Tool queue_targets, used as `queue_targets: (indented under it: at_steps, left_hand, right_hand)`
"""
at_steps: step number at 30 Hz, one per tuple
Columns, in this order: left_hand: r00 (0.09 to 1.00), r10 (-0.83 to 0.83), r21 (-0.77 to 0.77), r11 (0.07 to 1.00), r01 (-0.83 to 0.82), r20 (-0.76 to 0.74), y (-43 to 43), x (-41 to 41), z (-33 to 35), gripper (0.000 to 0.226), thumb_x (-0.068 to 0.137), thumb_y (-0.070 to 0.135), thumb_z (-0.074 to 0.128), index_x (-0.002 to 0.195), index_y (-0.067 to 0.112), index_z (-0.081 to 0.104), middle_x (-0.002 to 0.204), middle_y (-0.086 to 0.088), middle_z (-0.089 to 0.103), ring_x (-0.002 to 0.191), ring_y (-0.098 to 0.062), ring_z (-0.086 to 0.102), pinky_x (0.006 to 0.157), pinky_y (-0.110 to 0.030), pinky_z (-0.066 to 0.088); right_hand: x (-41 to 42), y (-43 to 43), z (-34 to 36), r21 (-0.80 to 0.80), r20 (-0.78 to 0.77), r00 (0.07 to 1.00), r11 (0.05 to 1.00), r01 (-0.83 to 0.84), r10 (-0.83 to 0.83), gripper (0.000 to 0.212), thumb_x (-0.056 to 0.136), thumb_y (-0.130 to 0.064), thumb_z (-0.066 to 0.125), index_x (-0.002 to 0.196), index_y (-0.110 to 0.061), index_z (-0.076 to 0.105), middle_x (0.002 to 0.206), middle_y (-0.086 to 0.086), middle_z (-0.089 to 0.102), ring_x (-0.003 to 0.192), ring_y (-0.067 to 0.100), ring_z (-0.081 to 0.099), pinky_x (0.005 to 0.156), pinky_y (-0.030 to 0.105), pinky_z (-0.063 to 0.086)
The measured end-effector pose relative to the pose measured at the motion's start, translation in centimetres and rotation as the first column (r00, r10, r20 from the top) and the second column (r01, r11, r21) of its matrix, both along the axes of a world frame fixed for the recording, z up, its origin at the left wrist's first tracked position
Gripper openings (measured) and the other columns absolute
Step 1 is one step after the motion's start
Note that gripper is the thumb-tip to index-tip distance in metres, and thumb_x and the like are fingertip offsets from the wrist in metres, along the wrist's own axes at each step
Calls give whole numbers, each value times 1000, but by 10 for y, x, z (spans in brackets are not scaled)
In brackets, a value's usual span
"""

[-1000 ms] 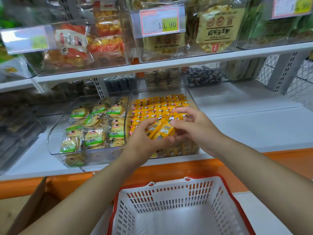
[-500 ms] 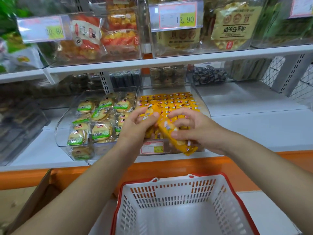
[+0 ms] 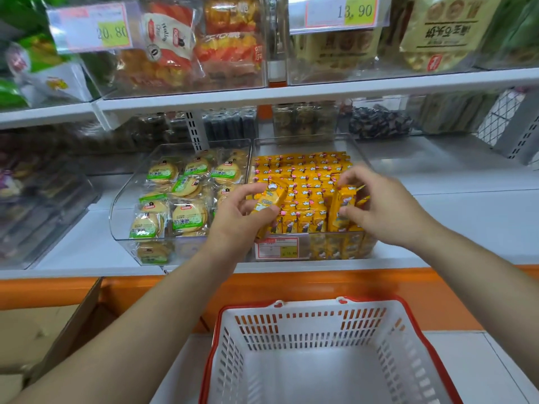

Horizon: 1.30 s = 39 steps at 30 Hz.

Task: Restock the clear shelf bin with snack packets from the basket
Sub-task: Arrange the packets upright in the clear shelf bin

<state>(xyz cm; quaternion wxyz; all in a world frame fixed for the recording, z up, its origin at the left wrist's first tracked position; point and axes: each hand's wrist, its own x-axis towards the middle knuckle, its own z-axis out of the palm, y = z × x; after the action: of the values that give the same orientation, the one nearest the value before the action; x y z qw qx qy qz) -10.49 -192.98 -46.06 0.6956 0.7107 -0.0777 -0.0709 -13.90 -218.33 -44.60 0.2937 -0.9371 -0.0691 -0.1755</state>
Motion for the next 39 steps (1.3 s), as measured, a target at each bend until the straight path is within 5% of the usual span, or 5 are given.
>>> queue_targets:
  at_steps: [10,14,22,29,39]
  left_hand:
    - [988,-5,174,985,-22,152,-8,-2,-2,36,89,18,78,112,38,59,113,-1,62,78,-13,76,64,-34,65]
    - [978,-2,217,975,-45,210,-9,0,-7,37,87,18,80,115,33,61,96,8,51,74,19,60,55,-8,51]
    - [975,12,244,967,-67,223,-17,2,-13,40,87,21,81,121,29,63,100,11,54,89,-8,62,66,-28,62]
    - [984,-19,250,968,-26,175,-24,-2,-19,40,87,19,81,119,32,62,104,11,54,98,-26,70,74,-44,65]
    - [978,-77,271,962,21,195,-39,-6,-16,40,84,25,84,117,35,64,111,8,60,102,-22,68,83,-40,63]
  right_hand:
    - [7,2,-1,-343,-68,998,939,-13,-12,24,79,-37,80,100,-33,69,99,-13,59,86,12,53,73,35,50]
    - [3,-1,-7,-418,-53,996,907,48,-77,28,78,-46,79,103,-40,69,102,-17,63,94,13,59,67,29,42]
    - [-13,1,-24,-518,18,1000,855,0,10,43,90,-52,62,131,-37,61,127,-12,67,112,19,64,78,37,57]
    - [-21,-10,-52,-560,70,997,828,17,26,65,68,-33,90,128,-18,67,129,1,68,102,26,69,82,41,57]
    - [-16,-8,-48,-473,4,1000,881,-17,22,62,81,-64,63,135,-32,59,132,-14,63,116,16,53,95,34,47]
